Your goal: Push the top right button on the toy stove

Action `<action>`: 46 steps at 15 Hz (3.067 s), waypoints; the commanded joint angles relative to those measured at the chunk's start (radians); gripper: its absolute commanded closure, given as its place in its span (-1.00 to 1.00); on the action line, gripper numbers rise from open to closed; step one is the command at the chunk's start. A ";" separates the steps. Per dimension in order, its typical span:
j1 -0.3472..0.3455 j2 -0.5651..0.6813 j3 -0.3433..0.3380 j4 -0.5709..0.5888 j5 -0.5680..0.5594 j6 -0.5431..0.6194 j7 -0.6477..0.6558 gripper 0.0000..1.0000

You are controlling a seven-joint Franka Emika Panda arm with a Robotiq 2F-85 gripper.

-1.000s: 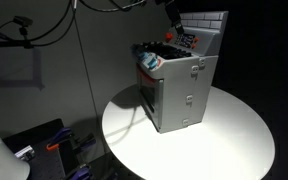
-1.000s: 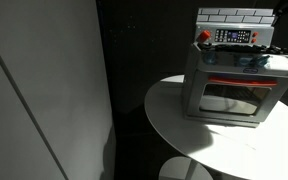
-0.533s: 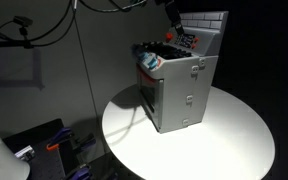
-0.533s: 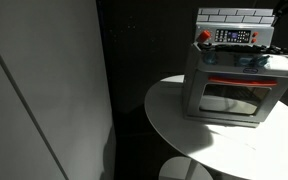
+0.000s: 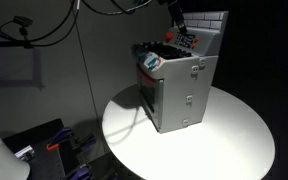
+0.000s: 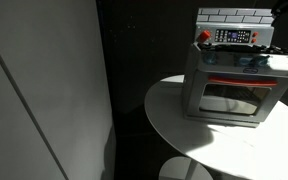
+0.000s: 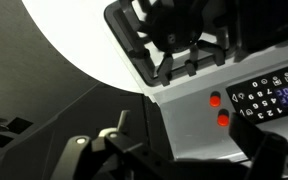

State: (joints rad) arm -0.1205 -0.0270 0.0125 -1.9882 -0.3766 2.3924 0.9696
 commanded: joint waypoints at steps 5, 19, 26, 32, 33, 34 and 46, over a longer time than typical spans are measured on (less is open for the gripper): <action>0.035 0.092 -0.034 0.094 -0.041 0.016 0.055 -1.00; 0.103 0.220 -0.102 0.216 -0.033 -0.001 0.071 -1.00; 0.121 0.245 -0.126 0.243 -0.031 -0.010 0.082 -1.00; 0.126 0.247 -0.137 0.245 -0.024 -0.025 0.093 -1.00; 0.126 0.245 -0.137 0.242 -0.023 -0.028 0.094 -1.00; 0.126 0.243 -0.137 0.241 -0.022 -0.029 0.095 -1.00; 0.125 0.247 -0.137 0.241 -0.019 -0.033 0.099 -1.00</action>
State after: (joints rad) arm -0.0119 0.2086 -0.1097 -1.7778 -0.3945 2.3904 1.0479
